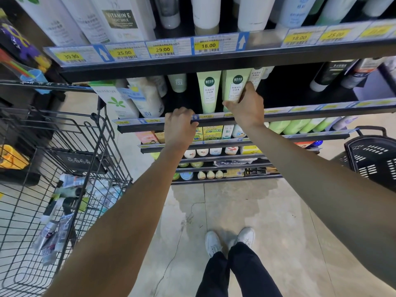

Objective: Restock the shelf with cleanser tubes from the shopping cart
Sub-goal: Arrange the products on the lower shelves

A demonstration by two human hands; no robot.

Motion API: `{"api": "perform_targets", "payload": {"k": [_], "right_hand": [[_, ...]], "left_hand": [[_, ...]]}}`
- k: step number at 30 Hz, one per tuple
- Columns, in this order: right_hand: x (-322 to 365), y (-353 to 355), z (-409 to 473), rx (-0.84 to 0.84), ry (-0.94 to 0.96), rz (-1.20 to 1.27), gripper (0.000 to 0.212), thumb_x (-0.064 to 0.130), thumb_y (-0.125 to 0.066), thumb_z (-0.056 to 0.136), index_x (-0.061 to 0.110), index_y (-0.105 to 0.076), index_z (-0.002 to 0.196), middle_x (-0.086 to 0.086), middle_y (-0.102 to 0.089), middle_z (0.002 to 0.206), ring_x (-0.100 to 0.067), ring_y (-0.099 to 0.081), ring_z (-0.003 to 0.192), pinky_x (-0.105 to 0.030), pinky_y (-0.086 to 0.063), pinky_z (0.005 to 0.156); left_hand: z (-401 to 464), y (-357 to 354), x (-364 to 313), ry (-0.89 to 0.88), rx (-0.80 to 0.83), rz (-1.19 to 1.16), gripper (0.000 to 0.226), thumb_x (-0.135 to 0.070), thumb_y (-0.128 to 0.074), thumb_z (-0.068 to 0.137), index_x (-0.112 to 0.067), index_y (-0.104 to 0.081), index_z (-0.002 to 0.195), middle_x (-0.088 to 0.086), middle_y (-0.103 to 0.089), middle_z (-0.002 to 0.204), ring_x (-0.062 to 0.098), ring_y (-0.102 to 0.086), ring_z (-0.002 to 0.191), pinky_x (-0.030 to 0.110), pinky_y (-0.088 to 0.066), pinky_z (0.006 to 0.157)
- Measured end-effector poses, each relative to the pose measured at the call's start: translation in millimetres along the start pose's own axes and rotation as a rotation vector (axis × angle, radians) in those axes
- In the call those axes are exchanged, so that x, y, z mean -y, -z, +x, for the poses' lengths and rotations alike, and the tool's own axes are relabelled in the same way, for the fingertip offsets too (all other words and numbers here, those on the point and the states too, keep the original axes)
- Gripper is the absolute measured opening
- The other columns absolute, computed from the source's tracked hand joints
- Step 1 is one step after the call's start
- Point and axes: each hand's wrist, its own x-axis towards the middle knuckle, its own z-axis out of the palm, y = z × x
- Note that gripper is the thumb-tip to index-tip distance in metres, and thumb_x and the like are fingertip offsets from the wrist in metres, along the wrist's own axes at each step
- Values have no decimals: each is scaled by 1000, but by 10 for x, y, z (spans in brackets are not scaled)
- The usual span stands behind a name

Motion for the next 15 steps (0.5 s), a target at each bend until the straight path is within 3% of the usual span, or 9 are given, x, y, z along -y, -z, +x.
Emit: {"api": "perform_targets", "payload": {"k": [8,11,15], "right_hand": [[-3,110,-26,66,-10,2,47,24,-85,84,12,-58,121,-1,-72,111,-22,-68,104,-35,-57,87],[-16,228,-166,84,-1,-11,51,18,-82,87,11,-59,133,-4,-69,125,-20,-64,117,-26,-48,91],[2,413,-519,114,45,-91,63,31,-73,96,11,-47,150,-10,-59,143,-25,-60,127,-36,-49,103]], "left_hand": [[-10,92,-40,13,68,-3,30,-20,-69,94,-13,-68,123,6,-69,115,27,-60,109,39,-37,101],[-20,236,-84,19,163,-40,35,-15,-65,94,-13,-65,130,9,-68,118,30,-60,111,40,-39,102],[-219,476,-145,32,221,-95,53,-13,-65,96,-8,-51,147,14,-57,139,34,-49,131,43,-38,115]]}}
